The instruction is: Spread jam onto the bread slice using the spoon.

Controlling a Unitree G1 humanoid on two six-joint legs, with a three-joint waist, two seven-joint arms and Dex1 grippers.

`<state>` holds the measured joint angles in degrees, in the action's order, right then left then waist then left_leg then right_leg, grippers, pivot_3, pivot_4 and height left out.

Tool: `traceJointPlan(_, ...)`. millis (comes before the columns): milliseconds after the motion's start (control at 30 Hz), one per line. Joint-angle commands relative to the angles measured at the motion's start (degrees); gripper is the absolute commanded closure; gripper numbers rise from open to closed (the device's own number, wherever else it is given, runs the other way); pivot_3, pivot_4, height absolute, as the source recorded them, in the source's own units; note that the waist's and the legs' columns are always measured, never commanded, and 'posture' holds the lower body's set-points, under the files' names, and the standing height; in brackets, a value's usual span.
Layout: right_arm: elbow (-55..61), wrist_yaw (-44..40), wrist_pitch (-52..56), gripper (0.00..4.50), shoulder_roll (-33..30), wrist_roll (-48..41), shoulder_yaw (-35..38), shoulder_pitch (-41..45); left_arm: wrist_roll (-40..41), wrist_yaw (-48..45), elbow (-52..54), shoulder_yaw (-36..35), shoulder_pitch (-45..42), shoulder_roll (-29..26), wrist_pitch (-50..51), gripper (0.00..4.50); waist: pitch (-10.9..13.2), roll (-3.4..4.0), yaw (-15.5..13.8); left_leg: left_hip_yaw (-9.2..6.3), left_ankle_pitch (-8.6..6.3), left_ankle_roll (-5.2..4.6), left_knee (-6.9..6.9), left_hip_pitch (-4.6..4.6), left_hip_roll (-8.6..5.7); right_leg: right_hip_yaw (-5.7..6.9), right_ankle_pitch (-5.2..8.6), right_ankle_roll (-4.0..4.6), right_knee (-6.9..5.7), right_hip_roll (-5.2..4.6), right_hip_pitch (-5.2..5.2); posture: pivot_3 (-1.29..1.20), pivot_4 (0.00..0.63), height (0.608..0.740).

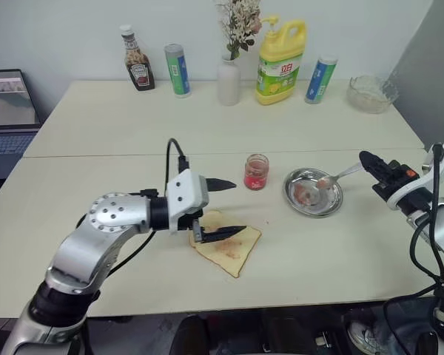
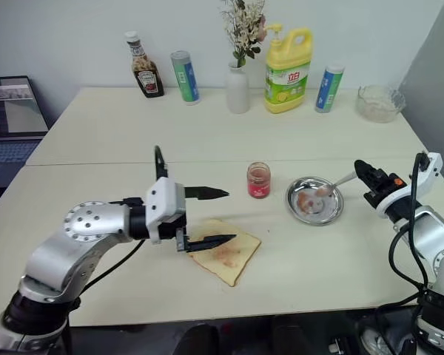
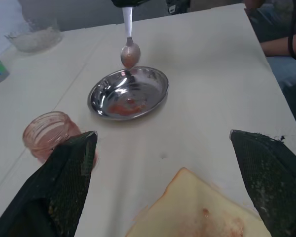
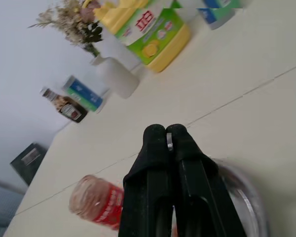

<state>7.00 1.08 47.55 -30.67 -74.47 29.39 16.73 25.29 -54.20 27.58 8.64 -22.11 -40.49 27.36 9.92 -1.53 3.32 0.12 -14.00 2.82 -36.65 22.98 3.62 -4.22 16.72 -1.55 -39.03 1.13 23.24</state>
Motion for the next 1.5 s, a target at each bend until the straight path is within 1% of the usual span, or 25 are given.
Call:
traceJointPlan(33, -4.5, -4.7, -3.0, 4.49, -0.2, 5.1, -1.6, 3.1, -1.5, 0.1, -0.7, 1.4, -2.9, 0.7, 0.3, 0.0, 0.0, 0.01, 0.0, 0.0, 0.0, 0.0, 0.0, -0.02, 0.01, -0.01, 0.0, 0.0, -0.01, 0.03, 0.0, 0.0, 0.15, 0.74)
traceJointPlan(200, -13.9, -9.1, -6.2, 4.49, 1.0, 11.5, -2.9, 6.9, -2.6, 0.4, -2.2, 3.2, -7.0, 2.4, 1.6, 0.0, 0.0, 0.03, -0.2, 0.0, 0.0, 0.0, -0.05, 0.01, 0.01, 0.0, -0.02, 0.02, -0.01, 0.04, 0.0, 0.0, 0.15, 0.74)
traceJointPlan(300, -16.2, -11.2, -6.7, 4.49, 1.1, 14.3, -3.3, 7.9, -2.8, 0.4, -2.4, 3.2, -7.5, 2.8, 2.0, 0.0, 0.0, 0.03, -0.4, 0.01, 0.0, 0.0, -0.1, 0.05, 0.0, 0.0, -0.14, 0.21, 0.0, 0.02, 0.0, 0.0, 0.15, 0.74)
traceJointPlan(467, -22.3, -14.2, -8.0, 4.49, 1.3, 20.2, -4.6, 9.8, -2.9, 0.7, -1.7, 2.9, -7.4, 3.1, 2.5, 0.0, 0.0, 0.04, -0.4, 0.02, 0.0, 0.0, -0.1, 0.04, 0.01, 0.0, -0.15, 0.23, -0.01, 0.02, 0.0, 0.0, 0.15, 0.74)
traceJointPlan(733, -28.7, -18.0, -9.2, 4.49, 0.7, 26.1, -4.6, 11.2, -2.8, 1.4, -1.7, 2.6, -8.2, 3.4, 3.3, 0.0, 0.0, 0.04, -0.5, -0.01, 0.0, 0.0, -0.2, 0.02, 0.01, 0.01, -0.16, 0.2, -0.04, 0.02, -0.06, 0.0, 0.15, 0.74)
traceJointPlan(833, -29.3, -20.0, -9.3, 3.74, -0.4, 28.5, -5.2, 10.2, -2.9, 1.6, -1.5, 2.6, -8.1, 3.4, 3.5, 0.0, 0.0, 0.04, -0.6, -0.01, 0.0, 0.0, -0.22, 0.02, 0.01, 0.02, -0.17, 0.19, -0.04, 0.02, -0.07, 0.0, 0.15, 0.74)
traceJointPlan(1067, -25.9, -22.4, -10.9, 1.28, 0.1, 32.2, -6.0, 7.9, -3.2, 2.0, -1.4, 2.5, -7.2, 3.4, 3.3, 0.0, 0.0, 0.06, -0.7, 0.02, 0.0, 0.0, -0.21, 0.02, 0.0, -0.01, -0.18, 0.19, -0.04, 0.01, -0.05, 0.0, 0.15, 0.74)
traceJointPlan(1167, -23.5, -23.7, -12.1, 0.15, 0.0, 34.6, -7.2, 7.2, -3.3, 2.2, -1.4, 2.5, -7.0, 3.4, 3.1, 0.0, 0.0, 0.06, -0.7, -0.01, 0.0, 0.0, -0.21, 0.02, 0.0, 0.01, -0.18, 0.18, -0.05, 0.01, -0.05, 0.0, 0.15, 0.74)
traceJointPlan(1200, -22.8, -23.9, -12.5, 0.03, -0.1, 35.3, -7.4, 6.9, -3.3, 2.3, -1.5, 2.5, -7.0, 3.5, 3.0, 0.0, 0.0, 0.06, -0.7, 0.0, 0.0, 0.0, -0.21, 0.02, 0.0, 0.0, -0.18, 0.18, -0.05, 0.01, -0.05, 0.0, 0.15, 0.74)
traceJointPlan(1367, -18.3, -26.6, -14.4, 0.03, -0.9, 38.6, -9.4, 4.5, -3.4, 2.6, -1.5, 2.5, -6.7, 3.4, 3.0, 0.0, 0.0, 0.06, -0.9, 0.0, 0.0, 0.01, -0.21, 0.02, 0.0, 0.01, -0.17, 0.18, -0.05, 0.0, -0.05, 0.0, 0.15, 0.74)
traceJointPlan(1500, -15.1, -28.3, -17.2, 0.03, -2.0, 42.9, -12.0, 2.3, -3.7, 2.6, -1.5, 2.6, -6.8, 3.4, 2.8, 0.0, 0.0, 0.06, -1.0, -0.01, 0.0, 0.01, -0.22, 0.02, -0.01, 0.02, -0.17, 0.18, -0.05, 0.0, -0.05, 0.0, 0.15, 0.74)
